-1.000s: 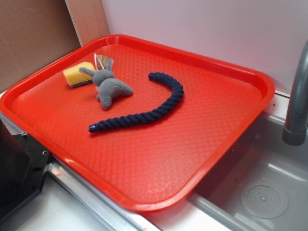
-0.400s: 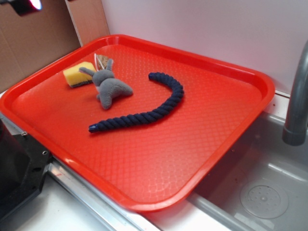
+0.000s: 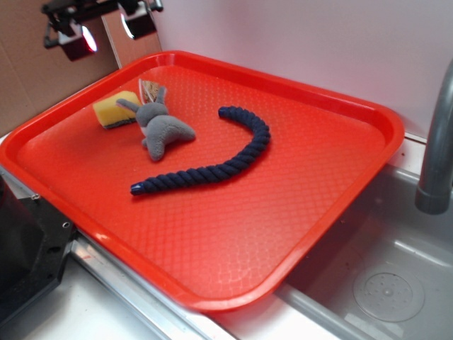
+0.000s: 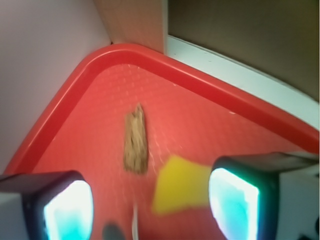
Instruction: Grab the wood chip.
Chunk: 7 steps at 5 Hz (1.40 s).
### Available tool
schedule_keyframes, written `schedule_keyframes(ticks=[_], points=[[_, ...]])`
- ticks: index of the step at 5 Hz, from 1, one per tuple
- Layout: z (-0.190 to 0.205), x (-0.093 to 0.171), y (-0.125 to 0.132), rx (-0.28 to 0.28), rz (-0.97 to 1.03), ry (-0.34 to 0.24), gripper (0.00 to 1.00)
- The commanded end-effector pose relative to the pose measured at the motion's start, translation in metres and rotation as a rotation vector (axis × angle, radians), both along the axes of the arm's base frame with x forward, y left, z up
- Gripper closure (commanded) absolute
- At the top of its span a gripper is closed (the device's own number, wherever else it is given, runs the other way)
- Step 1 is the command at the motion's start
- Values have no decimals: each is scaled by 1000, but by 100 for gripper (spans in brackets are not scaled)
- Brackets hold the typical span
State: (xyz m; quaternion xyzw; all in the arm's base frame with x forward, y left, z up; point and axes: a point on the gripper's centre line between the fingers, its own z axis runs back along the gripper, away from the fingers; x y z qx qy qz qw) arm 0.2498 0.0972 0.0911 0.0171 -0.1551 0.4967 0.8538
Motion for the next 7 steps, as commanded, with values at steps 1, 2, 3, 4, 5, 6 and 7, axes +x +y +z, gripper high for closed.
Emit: schedule_keyframes(ticks=[1, 2, 3, 4, 5, 6, 7], points=[[-28, 13, 29, 36, 11, -21, 0], [-48, 19, 38, -8, -11, -29, 0], [-68, 28, 40, -79, -62, -34, 0], [-75, 30, 38, -123, -95, -32, 0], [-77, 28, 31, -120, -122, -26, 100], [-76, 26, 29, -112, -107, -14, 100], [-71, 22, 29, -78, -76, -8, 100]])
